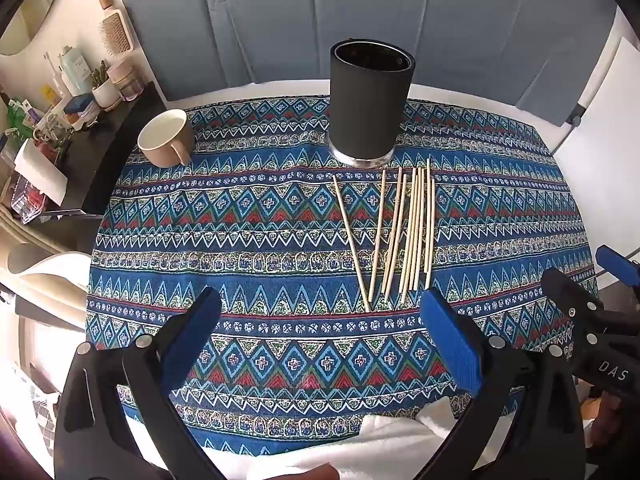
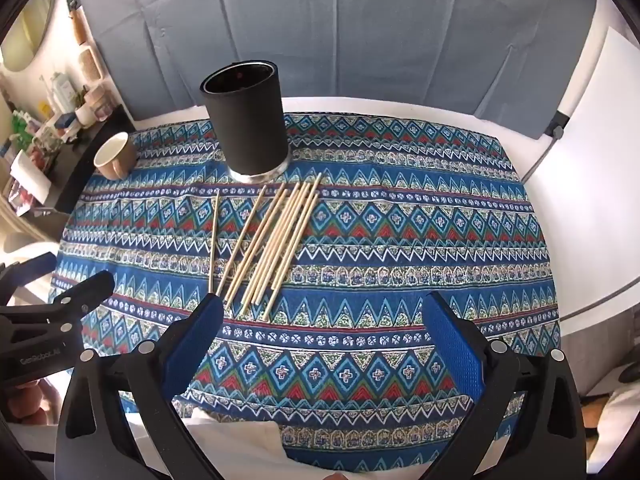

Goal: Organize utensils

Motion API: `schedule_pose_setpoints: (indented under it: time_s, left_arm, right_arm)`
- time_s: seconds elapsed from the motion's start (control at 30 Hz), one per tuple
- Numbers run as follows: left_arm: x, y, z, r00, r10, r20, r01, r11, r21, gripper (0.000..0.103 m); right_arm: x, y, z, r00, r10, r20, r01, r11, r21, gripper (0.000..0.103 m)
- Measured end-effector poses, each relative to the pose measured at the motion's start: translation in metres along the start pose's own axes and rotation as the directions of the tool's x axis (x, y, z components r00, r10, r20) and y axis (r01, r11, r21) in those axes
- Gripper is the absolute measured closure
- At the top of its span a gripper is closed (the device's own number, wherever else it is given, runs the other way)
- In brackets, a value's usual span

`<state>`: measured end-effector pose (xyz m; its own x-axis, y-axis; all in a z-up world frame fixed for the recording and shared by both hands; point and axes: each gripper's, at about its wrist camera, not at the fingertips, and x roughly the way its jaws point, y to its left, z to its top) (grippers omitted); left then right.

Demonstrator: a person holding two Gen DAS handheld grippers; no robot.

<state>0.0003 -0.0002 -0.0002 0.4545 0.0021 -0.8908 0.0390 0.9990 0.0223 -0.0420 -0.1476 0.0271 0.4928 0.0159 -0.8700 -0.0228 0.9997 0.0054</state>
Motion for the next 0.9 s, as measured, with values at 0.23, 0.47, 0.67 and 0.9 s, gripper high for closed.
schedule_pose_setpoints:
  time_s: [0.23, 0.47, 0.67, 0.9]
  left_arm:
    - [0.0009, -0.0025, 0.0018, 1.0, -0.008, 0.004, 0.008, 1.0, -0.002, 0.006]
    - [0.0023, 0.001, -0.0041, 1.0, -0.006, -0.002, 0.006, 1.0, -0.008, 0.006]
    - [0.002, 0.0006, -0.0043, 1.0, -0.008, -0.005, 0.008, 1.0, -0.009, 0.006]
    - [0.0018, -0.0022, -0.0038, 1.0, -0.005, -0.008, 0.005, 1.0, 0.004, 0.006]
  right_arm:
    - [-0.0014, 0.0006, -0.0022, 1.0, 0.014, 0.008, -0.014, 1.0, -0.004, 0.008]
    - [0.0019, 0.001, -0.0019, 1.0, 0.011, -0.006, -0.011, 1.0, -0.013, 0.008]
    - [0.0018, 0.0031, -0.0013, 1.0, 0.008, -0.008, -0.009, 1.0, -0.018, 0.008]
    - [0.0026, 0.0043, -0.0023, 1.0, 0.008, -0.011, -0.008, 1.0, -0.023, 0.008]
